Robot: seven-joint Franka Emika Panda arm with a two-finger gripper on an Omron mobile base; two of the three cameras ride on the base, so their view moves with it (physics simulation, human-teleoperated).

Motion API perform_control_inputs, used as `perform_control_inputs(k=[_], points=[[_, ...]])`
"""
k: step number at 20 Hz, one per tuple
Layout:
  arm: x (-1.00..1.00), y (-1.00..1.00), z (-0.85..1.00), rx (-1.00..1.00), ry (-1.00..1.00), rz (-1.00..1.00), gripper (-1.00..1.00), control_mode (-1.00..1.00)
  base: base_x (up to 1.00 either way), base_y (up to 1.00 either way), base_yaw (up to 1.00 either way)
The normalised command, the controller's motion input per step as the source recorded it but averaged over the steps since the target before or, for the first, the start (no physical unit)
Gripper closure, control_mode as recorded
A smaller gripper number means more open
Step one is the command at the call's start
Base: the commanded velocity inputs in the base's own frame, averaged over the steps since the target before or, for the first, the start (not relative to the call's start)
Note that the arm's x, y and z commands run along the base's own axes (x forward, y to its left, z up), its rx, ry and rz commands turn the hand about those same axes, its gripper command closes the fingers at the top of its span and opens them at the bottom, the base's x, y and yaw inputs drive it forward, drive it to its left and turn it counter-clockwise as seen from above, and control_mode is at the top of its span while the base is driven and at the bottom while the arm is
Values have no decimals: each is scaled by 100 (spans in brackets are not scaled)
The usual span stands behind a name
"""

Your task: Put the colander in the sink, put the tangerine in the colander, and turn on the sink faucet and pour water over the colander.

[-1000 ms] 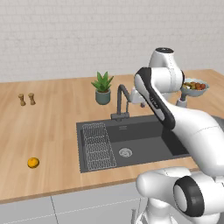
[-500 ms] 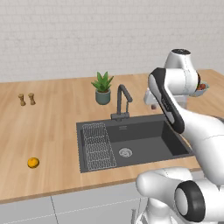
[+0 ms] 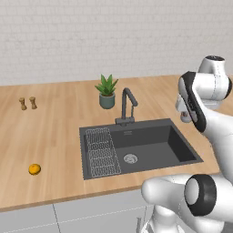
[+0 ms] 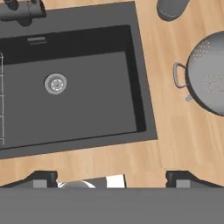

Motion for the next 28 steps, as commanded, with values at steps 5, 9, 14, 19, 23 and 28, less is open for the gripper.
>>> perform_control_inputs(k=[5,9,14,19,23,28], points=[[0,-90,-35,0,12,-8,-100,-100,0,0,0],[0,-75,-39,0,8,-5,-100,-100,0,0,0],[0,-57,-41,0,4,-1,-100,-100,0,0,0],[0,-39,-39,0,0,0,-100,-100,0,0,0],[0,-26,-41,0,0,7,-100,-100,0,0,0],[6,-14,-44,0,0,13,-100,-100,0,0,0]])
